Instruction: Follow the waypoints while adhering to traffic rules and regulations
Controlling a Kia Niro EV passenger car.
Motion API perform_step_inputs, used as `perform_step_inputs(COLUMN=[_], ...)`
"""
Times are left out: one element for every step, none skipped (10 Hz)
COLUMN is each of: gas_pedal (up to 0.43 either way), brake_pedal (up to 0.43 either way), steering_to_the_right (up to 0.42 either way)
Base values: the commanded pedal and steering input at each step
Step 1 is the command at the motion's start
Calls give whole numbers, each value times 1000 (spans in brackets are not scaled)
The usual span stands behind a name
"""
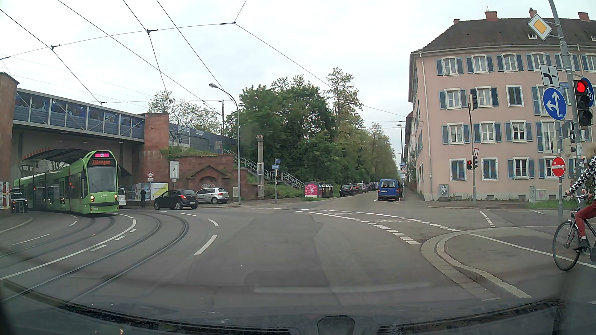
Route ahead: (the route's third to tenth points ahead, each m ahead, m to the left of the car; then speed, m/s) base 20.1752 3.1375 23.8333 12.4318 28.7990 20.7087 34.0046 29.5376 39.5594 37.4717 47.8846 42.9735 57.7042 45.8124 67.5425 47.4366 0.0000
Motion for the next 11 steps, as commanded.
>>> perform_step_inputs(gas_pedal=[0, 0, 0, 0, 0, 0, 0, 0, 0, 0, 0], brake_pedal=[244, 238, 238, 244, 238, 244, 244, 238, 244, 244, 244], steering_to_the_right=[-8, -8, -8, -8, -8, -8, -8, -8, -8, -8, -8])
